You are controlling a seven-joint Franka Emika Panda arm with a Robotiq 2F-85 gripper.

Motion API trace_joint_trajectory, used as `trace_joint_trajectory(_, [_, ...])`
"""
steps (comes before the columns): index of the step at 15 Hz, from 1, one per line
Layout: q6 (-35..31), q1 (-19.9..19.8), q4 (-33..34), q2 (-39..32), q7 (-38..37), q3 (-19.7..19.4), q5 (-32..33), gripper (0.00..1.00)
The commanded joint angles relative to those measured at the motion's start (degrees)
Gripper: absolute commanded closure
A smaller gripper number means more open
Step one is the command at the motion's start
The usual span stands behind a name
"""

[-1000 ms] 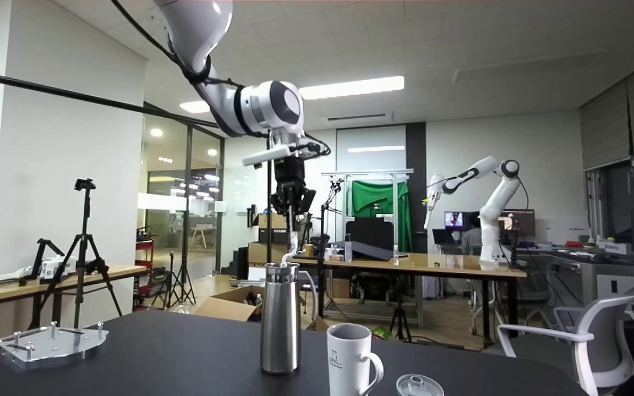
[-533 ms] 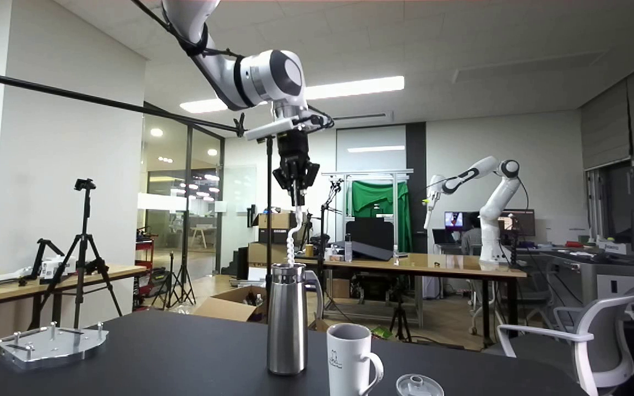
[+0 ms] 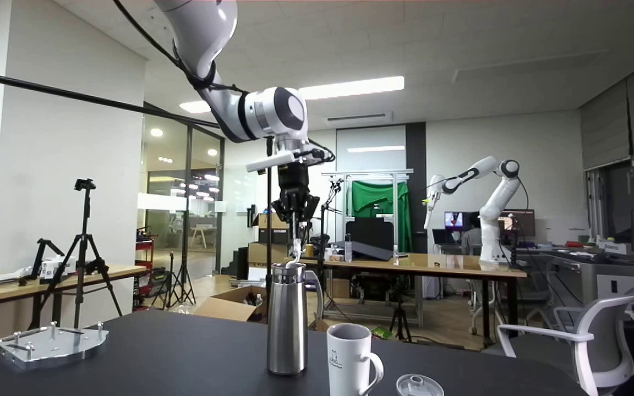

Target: Stir the contents in the silver flask.

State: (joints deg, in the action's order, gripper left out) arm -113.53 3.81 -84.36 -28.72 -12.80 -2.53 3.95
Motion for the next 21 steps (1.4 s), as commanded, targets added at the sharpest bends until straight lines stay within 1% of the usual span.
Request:
trace_joint_trajectory(1, [3.8,0.3,3.4,4.3,0.4,0.1,1.4,0.96])
trace_joint_trajectory(4, [2.4,-0.9,4.2,5.4,1.2,0.7,-1.4,0.96])
trace_joint_trajectory(7, [0.4,-1.6,1.6,3.9,1.6,0.9,-3.3,0.96])
trace_joint_trajectory(9, [0.6,-1.4,-0.1,1.6,1.5,0.7,-2.9,0.96])
trace_joint_trajectory(12, [2.3,-0.7,0.5,-1.0,1.1,0.4,-1.7,0.96])
trace_joint_trajectory(14, [3.6,-0.2,1.9,-0.3,1.2,0.2,-0.7,0.96])
trace_joint_trajectory(18, [6.3,0.1,5.4,4.0,1.6,0.3,0.5,0.96])
trace_joint_trajectory(20, [6.1,-0.5,6.2,4.7,2.3,0.7,-0.7,0.96])
trace_joint_trajectory(21, [4.9,-0.9,5.7,4.8,2.8,0.9,-1.4,0.96])
